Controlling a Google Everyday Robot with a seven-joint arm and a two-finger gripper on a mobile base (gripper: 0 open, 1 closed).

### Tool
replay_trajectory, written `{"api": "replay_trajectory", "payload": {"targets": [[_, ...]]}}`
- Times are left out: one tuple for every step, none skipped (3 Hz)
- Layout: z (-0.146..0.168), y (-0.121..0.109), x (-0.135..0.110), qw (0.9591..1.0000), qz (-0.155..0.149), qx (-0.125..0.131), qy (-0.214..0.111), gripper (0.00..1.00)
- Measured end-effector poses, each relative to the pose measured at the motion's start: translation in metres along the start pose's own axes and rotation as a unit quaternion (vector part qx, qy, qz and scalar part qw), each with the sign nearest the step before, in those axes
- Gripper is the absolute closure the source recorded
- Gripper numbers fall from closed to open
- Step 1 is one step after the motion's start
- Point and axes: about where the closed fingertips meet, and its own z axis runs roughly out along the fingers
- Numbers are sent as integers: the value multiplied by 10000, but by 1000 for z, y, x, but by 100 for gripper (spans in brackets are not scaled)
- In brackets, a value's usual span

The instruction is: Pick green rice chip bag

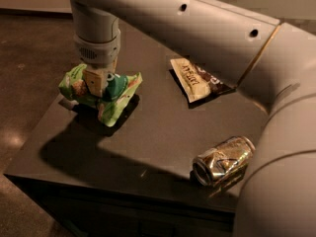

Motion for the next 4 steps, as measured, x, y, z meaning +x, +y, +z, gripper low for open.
{"api": "replay_trajectory", "payload": {"targets": [[-26,1,-5,9996,-235,46,-138,100],[-55,-2,-9,9985,-462,105,-278,100],[-90,-14,-11,9964,-635,145,-538,100],[-89,-15,-16,9960,-637,185,-602,100]]}}
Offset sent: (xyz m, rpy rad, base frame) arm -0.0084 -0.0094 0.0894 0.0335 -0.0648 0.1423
